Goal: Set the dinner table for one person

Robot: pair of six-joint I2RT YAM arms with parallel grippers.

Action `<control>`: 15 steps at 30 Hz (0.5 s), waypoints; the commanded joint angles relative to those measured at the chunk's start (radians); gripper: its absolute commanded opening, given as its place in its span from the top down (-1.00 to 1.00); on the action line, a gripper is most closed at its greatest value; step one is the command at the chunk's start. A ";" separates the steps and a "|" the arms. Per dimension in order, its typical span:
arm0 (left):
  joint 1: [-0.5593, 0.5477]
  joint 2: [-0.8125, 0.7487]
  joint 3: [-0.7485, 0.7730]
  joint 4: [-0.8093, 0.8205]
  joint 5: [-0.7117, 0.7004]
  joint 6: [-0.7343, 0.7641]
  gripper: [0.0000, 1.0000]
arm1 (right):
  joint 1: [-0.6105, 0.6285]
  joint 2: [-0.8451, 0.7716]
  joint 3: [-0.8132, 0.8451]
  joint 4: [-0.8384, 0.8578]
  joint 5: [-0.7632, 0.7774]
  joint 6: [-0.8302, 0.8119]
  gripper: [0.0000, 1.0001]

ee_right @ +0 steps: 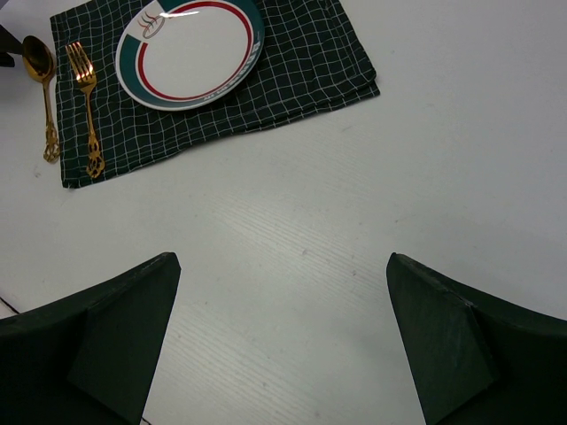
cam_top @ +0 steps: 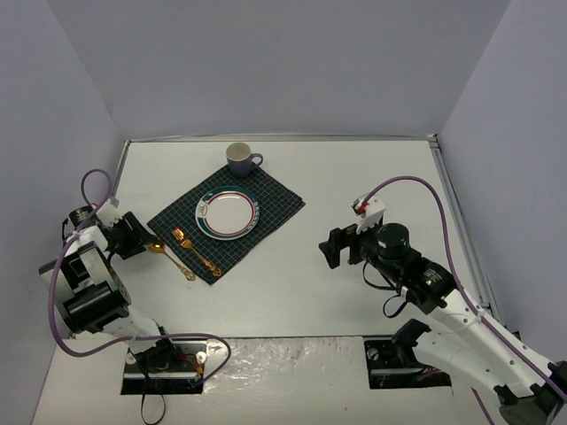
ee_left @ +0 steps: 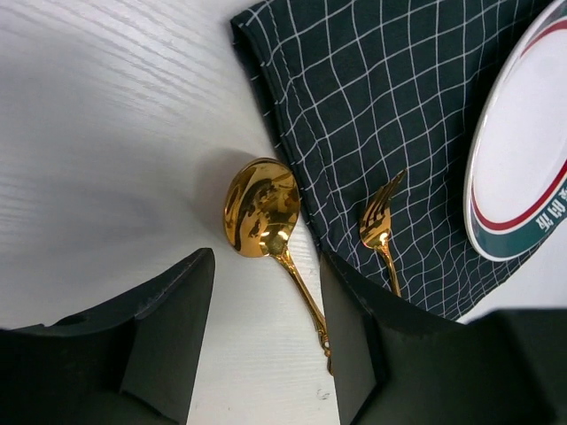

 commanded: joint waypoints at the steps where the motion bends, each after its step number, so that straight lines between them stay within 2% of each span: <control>1: 0.006 0.016 0.056 0.046 0.065 0.086 0.08 | 0.018 -0.018 -0.001 0.071 0.015 -0.002 -1.00; 7: 0.009 0.056 0.064 0.040 0.026 0.118 0.11 | 0.042 -0.027 -0.002 0.070 0.032 -0.005 -1.00; 15: 0.016 0.111 0.076 0.039 0.064 0.134 0.19 | 0.074 -0.035 -0.002 0.066 0.080 -0.010 -1.00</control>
